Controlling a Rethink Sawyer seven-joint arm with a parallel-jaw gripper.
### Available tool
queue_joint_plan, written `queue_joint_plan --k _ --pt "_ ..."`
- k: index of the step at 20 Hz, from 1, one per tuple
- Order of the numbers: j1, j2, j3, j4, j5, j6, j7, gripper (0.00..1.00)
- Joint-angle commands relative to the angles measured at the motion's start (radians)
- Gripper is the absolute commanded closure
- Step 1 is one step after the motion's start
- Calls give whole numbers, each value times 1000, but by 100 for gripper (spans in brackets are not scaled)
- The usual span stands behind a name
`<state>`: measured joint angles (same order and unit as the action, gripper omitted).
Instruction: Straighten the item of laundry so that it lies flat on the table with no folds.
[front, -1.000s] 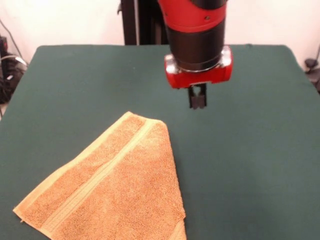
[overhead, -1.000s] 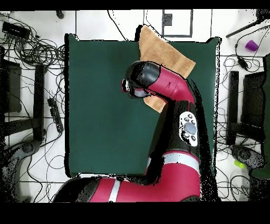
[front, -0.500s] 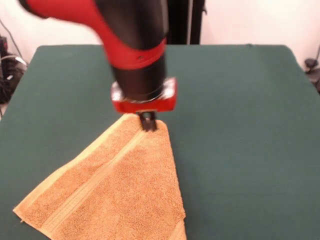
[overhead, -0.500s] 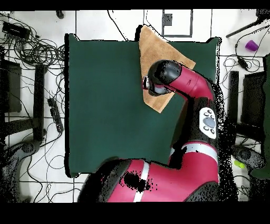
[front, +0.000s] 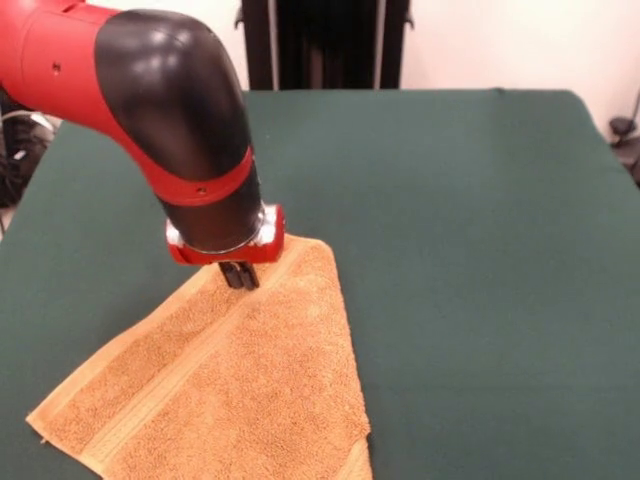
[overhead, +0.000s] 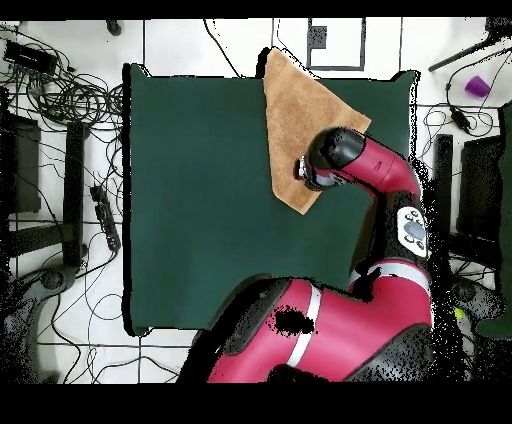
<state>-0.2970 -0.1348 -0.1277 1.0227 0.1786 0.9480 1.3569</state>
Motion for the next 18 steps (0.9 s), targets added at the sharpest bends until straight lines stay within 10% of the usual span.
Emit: queue_joint_plan --k 1,18 --pt "-6 101 163 91 -32 -194 35 100" --pt "-47 -40 225 458 -56 -422 77 100"
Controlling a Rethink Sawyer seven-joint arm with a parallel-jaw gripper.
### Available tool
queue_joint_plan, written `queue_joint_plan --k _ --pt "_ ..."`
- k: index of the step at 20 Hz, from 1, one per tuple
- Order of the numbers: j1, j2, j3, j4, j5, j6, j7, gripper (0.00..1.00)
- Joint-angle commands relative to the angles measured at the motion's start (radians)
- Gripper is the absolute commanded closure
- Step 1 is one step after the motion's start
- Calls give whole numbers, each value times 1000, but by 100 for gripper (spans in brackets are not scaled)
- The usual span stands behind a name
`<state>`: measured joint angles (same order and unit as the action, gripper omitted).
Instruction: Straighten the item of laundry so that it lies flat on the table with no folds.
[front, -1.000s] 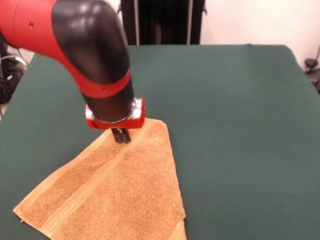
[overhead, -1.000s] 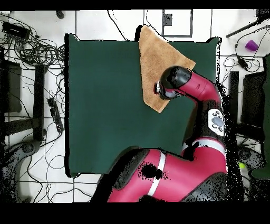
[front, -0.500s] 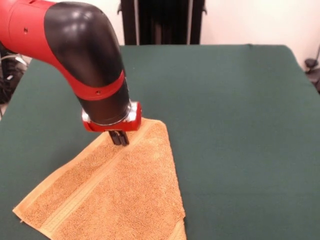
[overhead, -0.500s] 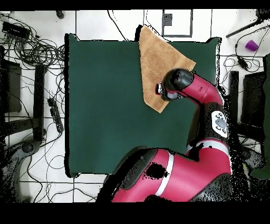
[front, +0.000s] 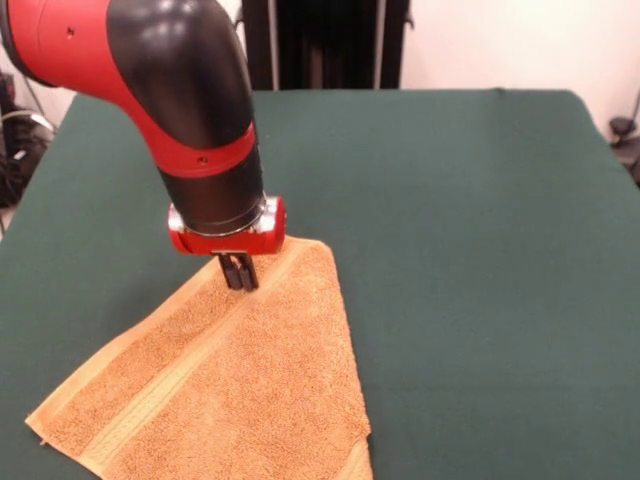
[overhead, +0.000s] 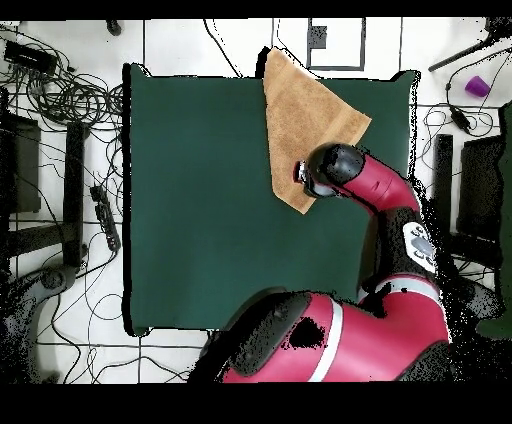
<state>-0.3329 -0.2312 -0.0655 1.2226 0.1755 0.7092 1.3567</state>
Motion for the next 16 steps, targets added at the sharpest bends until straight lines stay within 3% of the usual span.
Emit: queue_joint_plan --k 1,9,16 --pt "-20 48 168 278 -59 -196 70 100" --pt "-79 4 199 388 -117 -263 23 100" --pt "-99 -4 196 415 -167 -229 25 100"
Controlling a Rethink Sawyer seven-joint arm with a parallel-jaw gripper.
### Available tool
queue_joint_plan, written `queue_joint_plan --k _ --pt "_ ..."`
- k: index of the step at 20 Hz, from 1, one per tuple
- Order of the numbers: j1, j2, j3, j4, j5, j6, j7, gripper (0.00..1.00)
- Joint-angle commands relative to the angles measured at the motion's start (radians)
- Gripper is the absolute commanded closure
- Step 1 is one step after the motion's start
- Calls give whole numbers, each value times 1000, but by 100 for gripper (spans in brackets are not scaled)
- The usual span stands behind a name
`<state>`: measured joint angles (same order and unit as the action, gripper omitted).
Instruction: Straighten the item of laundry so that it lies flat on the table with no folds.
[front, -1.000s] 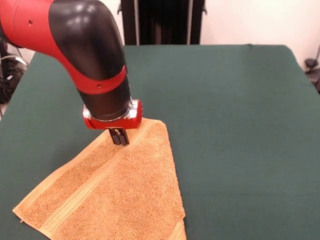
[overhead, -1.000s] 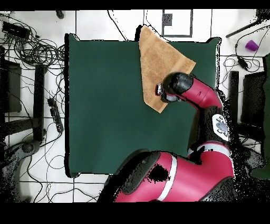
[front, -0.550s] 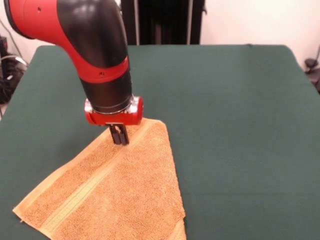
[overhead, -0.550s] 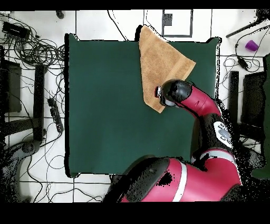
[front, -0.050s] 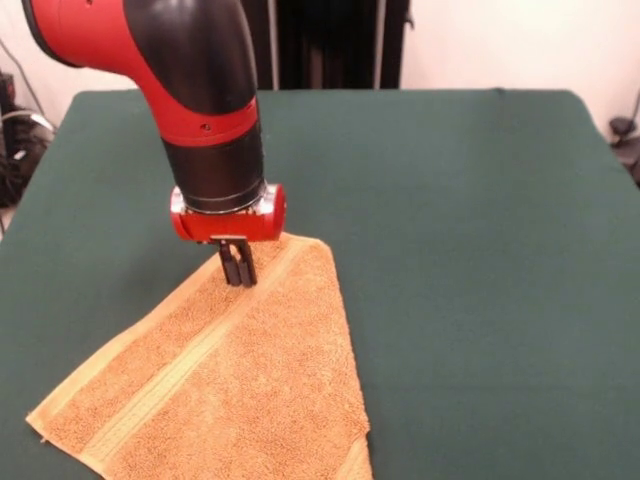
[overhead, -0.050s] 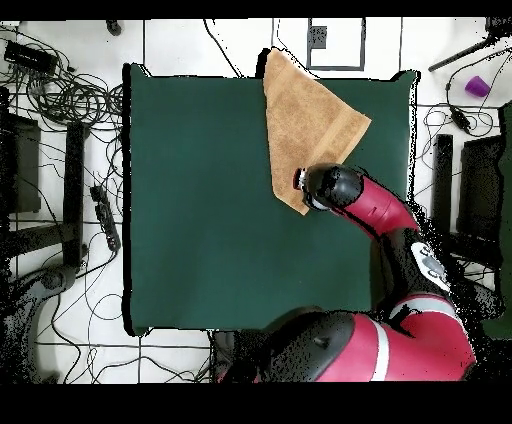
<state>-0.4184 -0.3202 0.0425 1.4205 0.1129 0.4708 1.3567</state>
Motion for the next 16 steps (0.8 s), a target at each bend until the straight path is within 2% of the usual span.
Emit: queue_joint_plan --k 1,10,16 --pt "-11 85 83 218 -109 23 27 100" --pt "14 43 32 259 -154 143 47 100" --pt "26 13 3 315 -195 124 65 100"
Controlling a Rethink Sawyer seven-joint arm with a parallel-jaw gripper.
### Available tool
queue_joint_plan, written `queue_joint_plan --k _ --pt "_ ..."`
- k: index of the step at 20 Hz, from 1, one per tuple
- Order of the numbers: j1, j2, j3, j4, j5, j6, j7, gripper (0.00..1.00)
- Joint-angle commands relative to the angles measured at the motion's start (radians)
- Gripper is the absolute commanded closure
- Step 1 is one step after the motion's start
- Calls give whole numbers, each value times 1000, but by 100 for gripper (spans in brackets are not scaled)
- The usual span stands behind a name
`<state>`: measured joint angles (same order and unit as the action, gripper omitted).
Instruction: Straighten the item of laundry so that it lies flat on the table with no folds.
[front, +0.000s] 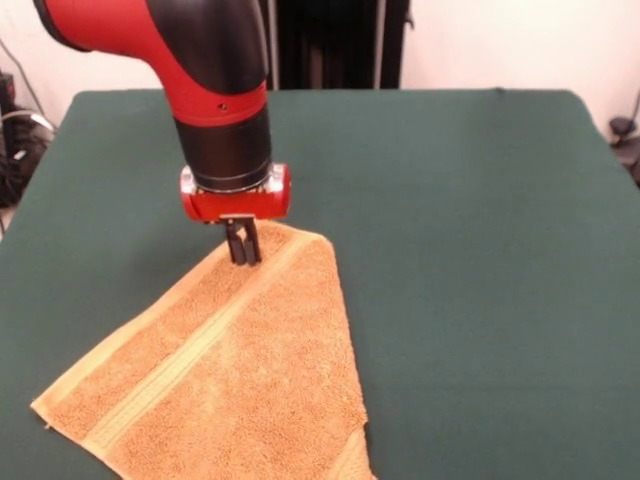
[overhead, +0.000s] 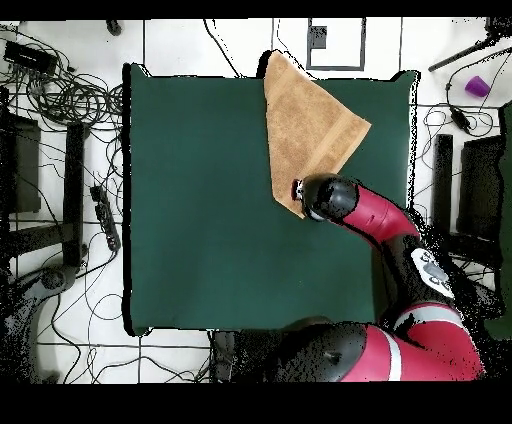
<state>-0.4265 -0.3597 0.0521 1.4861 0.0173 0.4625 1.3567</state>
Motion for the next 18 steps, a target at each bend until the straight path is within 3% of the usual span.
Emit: queue_joint_plan --k 1,18 --pt "37 50 -13 255 -103 139 70 100" --pt "20 -28 -47 340 -187 148 60 100"
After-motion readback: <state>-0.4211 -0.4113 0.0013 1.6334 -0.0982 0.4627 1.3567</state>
